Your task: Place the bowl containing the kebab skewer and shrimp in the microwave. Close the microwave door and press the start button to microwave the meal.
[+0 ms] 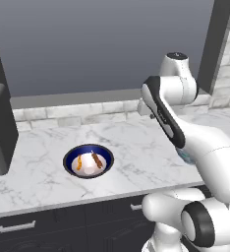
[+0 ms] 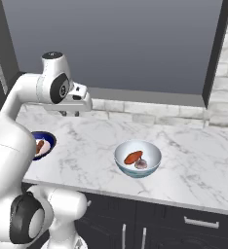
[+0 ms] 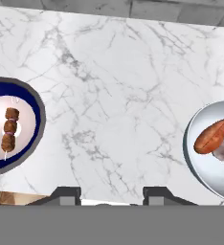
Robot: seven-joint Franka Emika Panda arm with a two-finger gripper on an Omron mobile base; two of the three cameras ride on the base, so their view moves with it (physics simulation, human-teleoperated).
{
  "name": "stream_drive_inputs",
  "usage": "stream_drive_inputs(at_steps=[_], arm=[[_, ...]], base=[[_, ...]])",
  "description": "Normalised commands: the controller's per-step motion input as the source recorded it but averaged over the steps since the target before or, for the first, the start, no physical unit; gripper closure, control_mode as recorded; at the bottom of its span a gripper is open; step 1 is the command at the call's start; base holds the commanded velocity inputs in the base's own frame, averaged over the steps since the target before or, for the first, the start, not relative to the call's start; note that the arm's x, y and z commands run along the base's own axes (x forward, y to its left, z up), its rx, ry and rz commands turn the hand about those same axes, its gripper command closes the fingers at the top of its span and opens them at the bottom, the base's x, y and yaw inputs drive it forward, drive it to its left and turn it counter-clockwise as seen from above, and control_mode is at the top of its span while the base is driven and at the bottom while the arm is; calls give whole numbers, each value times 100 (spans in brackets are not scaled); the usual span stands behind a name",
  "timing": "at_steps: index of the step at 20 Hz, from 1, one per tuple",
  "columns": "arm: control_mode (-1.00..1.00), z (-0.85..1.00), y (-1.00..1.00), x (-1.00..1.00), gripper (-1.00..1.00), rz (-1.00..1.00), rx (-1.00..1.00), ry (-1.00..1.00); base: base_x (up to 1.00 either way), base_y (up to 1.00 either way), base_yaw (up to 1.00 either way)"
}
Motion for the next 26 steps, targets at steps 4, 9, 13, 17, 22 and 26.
stream_drive_inputs(at_steps=[4, 9, 13, 17, 22, 26], arm=[[-100, -30, 3, -3, -100, 0, 0, -4], [-100, -54, 39, -14, -100, 0, 4, -15], [-100, -47, 55, -3, -100, 0, 11, -10], [-100, -47, 62, 0, -100, 0, 13, -2], [-100, -51, 52, 0, -100, 0, 15, 0], [-100, -41, 47, 7, -100, 0, 12, 1]], base=[[0, 0, 0], [0, 0, 0], [0, 0, 0], [0, 0, 0], [0, 0, 0], [0, 0, 0]])
